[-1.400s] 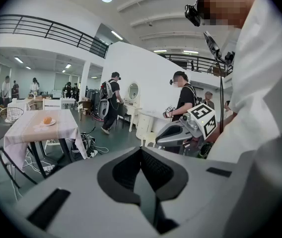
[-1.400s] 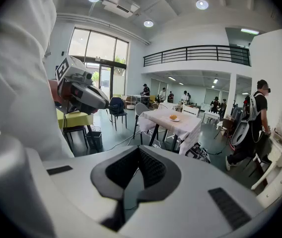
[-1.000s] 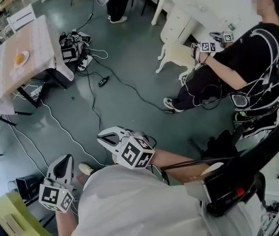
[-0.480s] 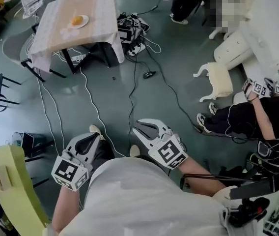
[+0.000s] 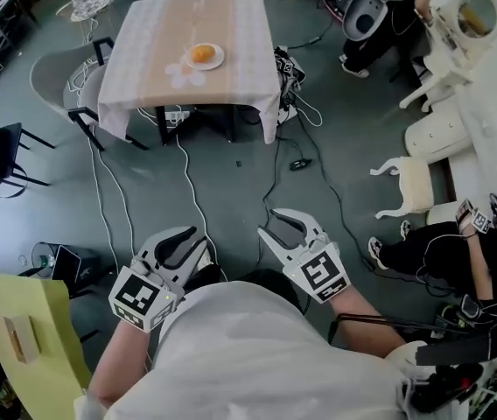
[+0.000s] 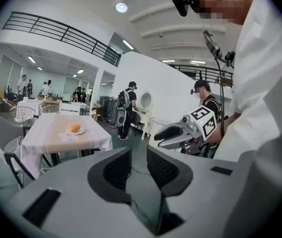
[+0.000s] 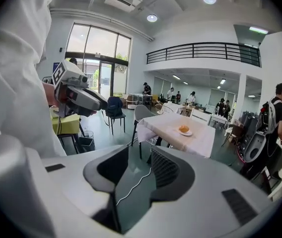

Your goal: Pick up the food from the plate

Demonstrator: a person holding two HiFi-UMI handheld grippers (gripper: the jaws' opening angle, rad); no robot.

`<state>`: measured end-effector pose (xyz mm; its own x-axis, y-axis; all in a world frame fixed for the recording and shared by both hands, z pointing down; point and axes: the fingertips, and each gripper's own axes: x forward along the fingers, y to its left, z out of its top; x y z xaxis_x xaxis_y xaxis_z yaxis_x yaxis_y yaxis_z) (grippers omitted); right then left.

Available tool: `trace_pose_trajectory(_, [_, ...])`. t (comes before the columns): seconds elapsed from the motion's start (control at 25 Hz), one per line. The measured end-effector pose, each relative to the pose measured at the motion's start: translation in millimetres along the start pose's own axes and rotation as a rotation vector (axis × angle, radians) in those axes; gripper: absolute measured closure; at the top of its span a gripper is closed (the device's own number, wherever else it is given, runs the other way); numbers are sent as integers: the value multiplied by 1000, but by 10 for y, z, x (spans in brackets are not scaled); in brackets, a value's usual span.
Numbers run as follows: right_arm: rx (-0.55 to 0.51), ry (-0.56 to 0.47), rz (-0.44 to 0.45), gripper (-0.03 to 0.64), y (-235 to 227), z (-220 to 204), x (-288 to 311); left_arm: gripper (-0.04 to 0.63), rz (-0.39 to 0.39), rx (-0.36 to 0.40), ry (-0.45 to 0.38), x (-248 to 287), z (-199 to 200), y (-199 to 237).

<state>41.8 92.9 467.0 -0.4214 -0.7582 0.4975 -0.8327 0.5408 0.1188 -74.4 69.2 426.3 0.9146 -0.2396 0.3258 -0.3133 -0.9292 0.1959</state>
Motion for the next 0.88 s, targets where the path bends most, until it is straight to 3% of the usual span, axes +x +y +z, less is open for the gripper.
trace_pose_trajectory(0.2, [-44, 15, 20, 477, -75, 431, 705, 495, 11, 2, 27, -262, 2, 771])
trace_pose_trajectory(0.4, [-97, 37, 52, 477, -339, 679, 1222, 495, 68, -49, -31, -368, 102, 1257])
trace_pose_trajectory(0.64, [-173, 56, 78, 468, -1056, 809, 1939, 495, 139, -82, -44, -258, 186, 1805])
trace_pose_trajectory(0.88, [-256, 75, 135, 421, -2040, 853, 2787, 495, 286, -91, -83, -13, 637, 2383])
